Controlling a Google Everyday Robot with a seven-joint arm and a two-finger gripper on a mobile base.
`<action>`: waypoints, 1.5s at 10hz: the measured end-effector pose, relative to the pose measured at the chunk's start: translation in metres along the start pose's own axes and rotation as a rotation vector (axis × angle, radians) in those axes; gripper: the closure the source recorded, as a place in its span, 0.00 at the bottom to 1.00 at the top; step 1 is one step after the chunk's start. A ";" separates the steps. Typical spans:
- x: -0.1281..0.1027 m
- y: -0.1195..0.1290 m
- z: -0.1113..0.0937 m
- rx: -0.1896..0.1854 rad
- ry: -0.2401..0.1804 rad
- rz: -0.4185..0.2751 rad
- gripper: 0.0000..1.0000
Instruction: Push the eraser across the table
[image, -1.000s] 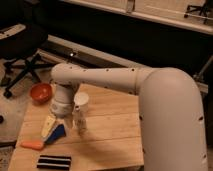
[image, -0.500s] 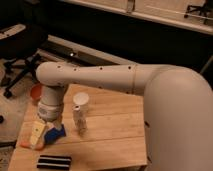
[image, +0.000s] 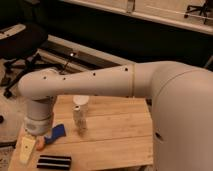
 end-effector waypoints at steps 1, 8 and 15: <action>-0.001 0.012 0.009 -0.012 0.013 -0.025 0.20; -0.003 0.032 0.061 -0.050 0.081 -0.109 0.75; 0.007 0.030 0.115 -0.248 0.098 -0.142 1.00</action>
